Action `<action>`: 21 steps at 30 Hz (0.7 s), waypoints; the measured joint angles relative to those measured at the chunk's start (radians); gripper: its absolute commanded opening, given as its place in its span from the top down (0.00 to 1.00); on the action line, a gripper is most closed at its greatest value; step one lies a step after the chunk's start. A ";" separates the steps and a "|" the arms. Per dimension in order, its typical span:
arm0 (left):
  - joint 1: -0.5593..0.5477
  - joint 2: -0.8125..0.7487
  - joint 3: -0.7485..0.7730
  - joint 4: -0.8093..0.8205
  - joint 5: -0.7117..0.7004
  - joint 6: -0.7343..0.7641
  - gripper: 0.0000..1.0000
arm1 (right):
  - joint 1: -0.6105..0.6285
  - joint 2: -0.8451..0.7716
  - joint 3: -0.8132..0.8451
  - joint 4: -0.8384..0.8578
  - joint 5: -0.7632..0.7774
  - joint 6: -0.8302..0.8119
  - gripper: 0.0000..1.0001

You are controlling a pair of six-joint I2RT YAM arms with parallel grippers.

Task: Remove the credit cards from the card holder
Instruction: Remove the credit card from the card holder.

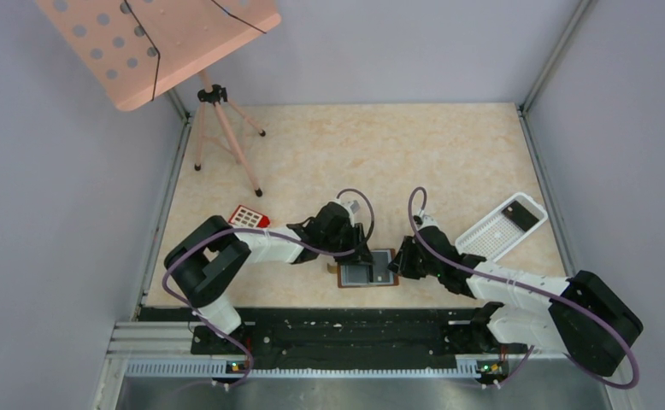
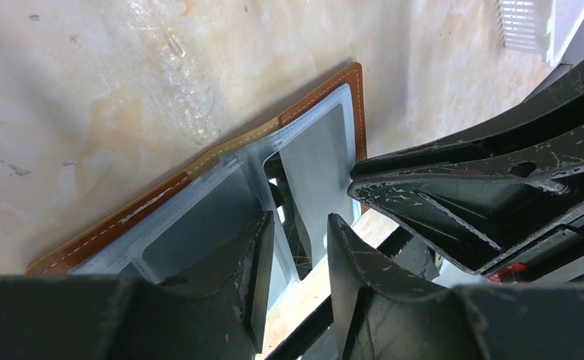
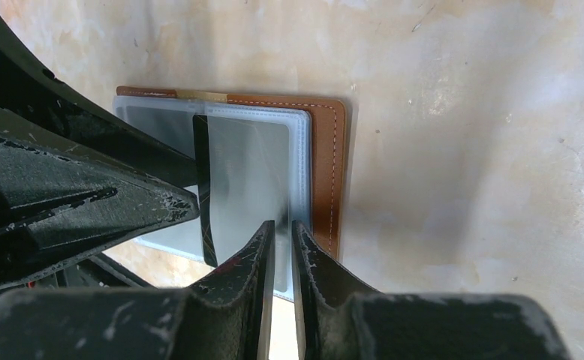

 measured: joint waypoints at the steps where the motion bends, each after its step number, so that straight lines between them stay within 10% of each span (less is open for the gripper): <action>1: -0.004 0.000 0.001 -0.001 -0.006 0.000 0.62 | 0.000 0.000 0.000 0.001 0.000 0.000 0.86; 21: -0.031 0.000 0.027 -0.036 -0.051 -0.013 0.64 | 0.000 0.000 -0.006 0.013 0.001 0.001 0.87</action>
